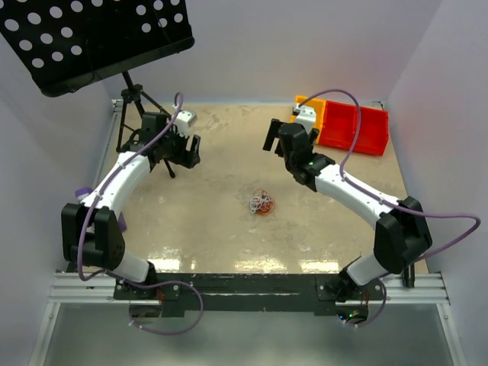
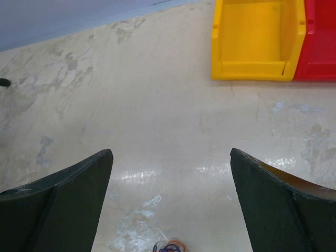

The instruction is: Untangle the cables

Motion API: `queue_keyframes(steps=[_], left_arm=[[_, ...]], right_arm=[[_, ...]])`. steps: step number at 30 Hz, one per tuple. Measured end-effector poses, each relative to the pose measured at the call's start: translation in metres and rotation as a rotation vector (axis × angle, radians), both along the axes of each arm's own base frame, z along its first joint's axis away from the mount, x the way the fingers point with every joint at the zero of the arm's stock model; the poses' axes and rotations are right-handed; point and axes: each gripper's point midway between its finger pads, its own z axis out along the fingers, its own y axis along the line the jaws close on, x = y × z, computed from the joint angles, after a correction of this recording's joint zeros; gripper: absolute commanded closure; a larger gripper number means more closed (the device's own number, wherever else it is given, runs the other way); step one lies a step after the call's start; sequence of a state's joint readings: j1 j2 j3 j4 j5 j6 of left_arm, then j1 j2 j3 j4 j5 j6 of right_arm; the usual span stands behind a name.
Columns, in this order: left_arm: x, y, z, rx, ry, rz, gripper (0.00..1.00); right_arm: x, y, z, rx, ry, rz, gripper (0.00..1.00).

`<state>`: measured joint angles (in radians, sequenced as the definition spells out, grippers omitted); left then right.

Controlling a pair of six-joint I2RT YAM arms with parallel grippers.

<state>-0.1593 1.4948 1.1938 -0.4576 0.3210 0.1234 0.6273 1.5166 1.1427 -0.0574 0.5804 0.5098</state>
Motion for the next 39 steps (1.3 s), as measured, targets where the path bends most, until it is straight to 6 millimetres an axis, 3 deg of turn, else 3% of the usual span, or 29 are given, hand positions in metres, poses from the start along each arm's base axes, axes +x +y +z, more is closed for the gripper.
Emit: queue_keyframes(steps=[1, 8, 13, 23, 27, 33, 39], left_arm=[[0.001, 0.001, -0.002, 0.004, 0.004, 0.003, 0.0], [0.005, -0.004, -0.027, 0.014, 0.072, -0.035, 0.0], [0.005, -0.01, -0.046, 0.0, 0.133, -0.068, 0.0], [0.012, -0.02, -0.035, -0.038, 0.102, -0.121, 0.0], [0.018, -0.023, -0.036, -0.044, 0.101, -0.126, 0.0], [0.017, -0.025, -0.04, -0.055, 0.115, -0.137, 0.0], [0.016, -0.027, -0.04, -0.066, 0.118, -0.146, 0.0]], right_arm=[[0.004, -0.006, 0.0, 0.005, 0.002, -0.015, 0.01], [0.047, -0.046, 0.001, 0.027, 0.021, -0.138, 0.02], [0.084, -0.063, 0.003, 0.032, 0.023, -0.208, 0.05], [0.146, -0.132, -0.02, 0.029, 0.063, -0.369, 0.11], [0.174, -0.143, -0.03, 0.016, 0.065, -0.403, 0.15], [0.199, -0.155, -0.06, -0.033, 0.104, -0.434, 0.22], [0.201, -0.175, -0.089, -0.088, 0.156, -0.471, 0.25]])
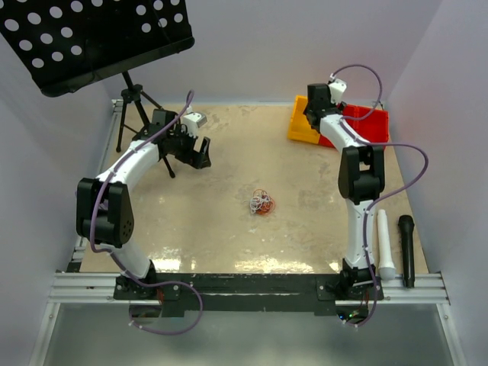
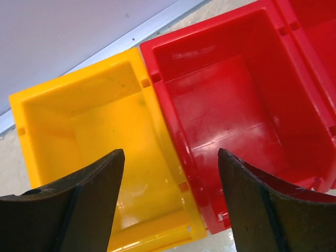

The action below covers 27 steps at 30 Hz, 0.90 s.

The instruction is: Untangle the cables

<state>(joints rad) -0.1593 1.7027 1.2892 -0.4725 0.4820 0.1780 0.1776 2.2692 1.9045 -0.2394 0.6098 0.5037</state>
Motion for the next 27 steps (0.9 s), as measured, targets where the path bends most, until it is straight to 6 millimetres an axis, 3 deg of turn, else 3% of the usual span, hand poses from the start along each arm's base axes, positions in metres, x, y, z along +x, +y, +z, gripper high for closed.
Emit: queue_keyframes(steps=[8, 12, 16, 23, 27], left_arm=[[0.001, -0.001, 0.001, -0.008, -0.005, -0.005, 0.0], [0.0, -0.001, -0.002, -0.008, -0.002, -0.004, 0.0], [-0.001, -0.001, -0.002, -0.008, -0.003, -0.004, 0.0], [-0.007, 0.001, -0.013, 0.003, 0.02, 0.0, 0.0], [-0.007, 0.003, -0.01, 0.012, 0.007, -0.001, 0.0]], right_arm=[[-0.005, -0.016, -0.006, -0.039, 0.014, -0.03, 0.31], [-0.01, -0.017, -0.017, -0.054, 0.047, -0.02, 0.41], [-0.01, -0.017, -0.019, -0.054, 0.049, -0.017, 0.58], [-0.019, -0.003, -0.026, -0.041, 0.01, 0.002, 0.62], [-0.035, 0.021, -0.027, -0.038, 0.016, 0.035, 0.65]])
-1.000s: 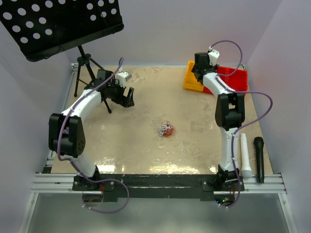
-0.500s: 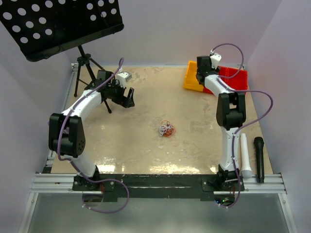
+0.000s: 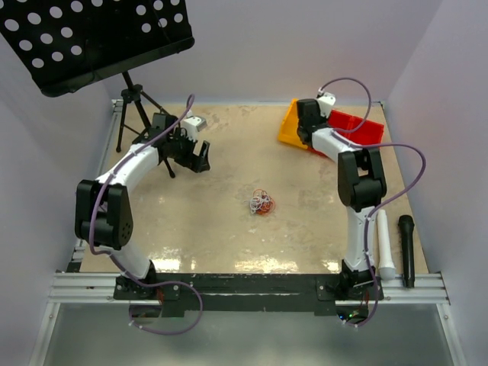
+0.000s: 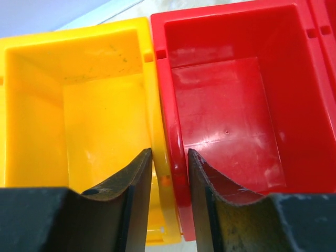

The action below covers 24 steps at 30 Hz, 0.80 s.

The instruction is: Untangle the cables

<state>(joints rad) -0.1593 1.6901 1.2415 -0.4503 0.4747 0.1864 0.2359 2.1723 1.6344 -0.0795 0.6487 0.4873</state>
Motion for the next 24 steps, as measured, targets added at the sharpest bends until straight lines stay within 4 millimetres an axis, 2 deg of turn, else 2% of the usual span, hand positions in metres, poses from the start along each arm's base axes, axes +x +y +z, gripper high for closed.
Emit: queue_keyframes(steps=[4, 6, 9, 19, 24], left_arm=[[-0.003, 0.004, 0.006, 0.019, -0.022, -0.002, 0.0], [-0.005, 0.005, 0.01, 0.025, -0.03, 0.0, 0.0], [-0.01, 0.008, 0.015, 0.037, -0.047, -0.005, 0.0], [-0.036, 0.018, 0.008, 0.092, -0.036, -0.038, 0.0], [-0.046, 0.021, 0.014, 0.106, -0.051, -0.053, 0.0]], right_arm=[[-0.023, 0.048, -0.002, 0.008, 0.002, 0.069, 0.69], [-0.041, 0.08, -0.004, 0.015, 0.001, 0.116, 0.7], [-0.067, 0.114, -0.006, 0.038, -0.005, 0.176, 0.7], [-0.162, 0.204, -0.01, 0.128, -0.017, 0.331, 0.71], [-0.199, 0.246, -0.011, 0.187, -0.01, 0.4, 0.71]])
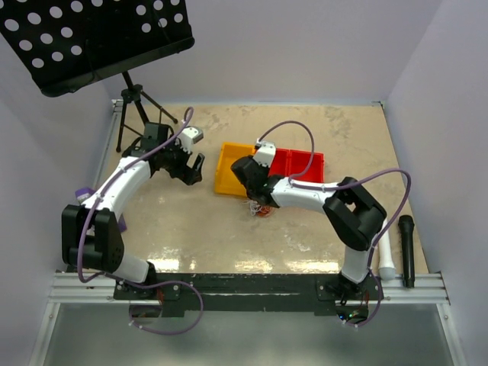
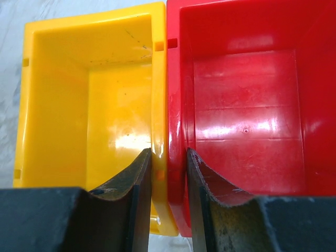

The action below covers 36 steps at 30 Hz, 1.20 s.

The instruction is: Untangle the cables

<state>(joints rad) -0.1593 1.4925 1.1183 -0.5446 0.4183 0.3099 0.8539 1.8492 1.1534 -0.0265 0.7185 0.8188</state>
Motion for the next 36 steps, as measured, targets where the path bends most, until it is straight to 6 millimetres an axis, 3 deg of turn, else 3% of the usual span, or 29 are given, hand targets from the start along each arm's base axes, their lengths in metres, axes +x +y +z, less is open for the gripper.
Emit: queue_keyframes(steps=[4, 7, 10, 13, 17, 24, 26, 31, 36], left_arm=[[-0.005, 0.001, 0.008, 0.006, -0.021, -0.011, 0.0], [-0.009, 0.002, 0.01, 0.008, -0.029, -0.015, 0.0], [-0.012, 0.003, 0.008, 0.01, -0.022, -0.017, 0.0], [-0.015, 0.003, 0.005, 0.011, -0.012, -0.018, 0.0], [-0.015, 0.003, 0.005, 0.011, -0.012, -0.019, 0.0], [-0.017, 0.003, 0.009, 0.015, -0.024, -0.027, 0.0], [-0.017, 0.003, 0.009, 0.016, -0.022, -0.027, 0.0], [-0.02, -0.002, 0.008, 0.019, -0.022, -0.049, 0.0], [-0.025, -0.014, 0.009, 0.018, -0.022, -0.086, 0.0]], right_arm=[[-0.017, 0.015, -0.001, 0.014, 0.007, 0.025, 0.71], [-0.026, 0.018, -0.001, 0.034, 0.006, 0.021, 0.58], [-0.04, 0.017, -0.011, 0.061, 0.04, 0.023, 0.53], [-0.053, 0.015, -0.025, 0.04, 0.094, 0.034, 0.35], [-0.057, 0.012, -0.023, 0.034, 0.106, 0.037, 0.24], [-0.069, -0.003, 0.02, 0.101, 0.06, 0.048, 0.3], [-0.075, -0.009, 0.023, 0.117, 0.057, 0.057, 0.32], [-0.098, -0.031, 0.001, 0.091, 0.099, 0.091, 0.38], [-0.108, -0.039, -0.015, 0.053, 0.125, 0.127, 0.47]])
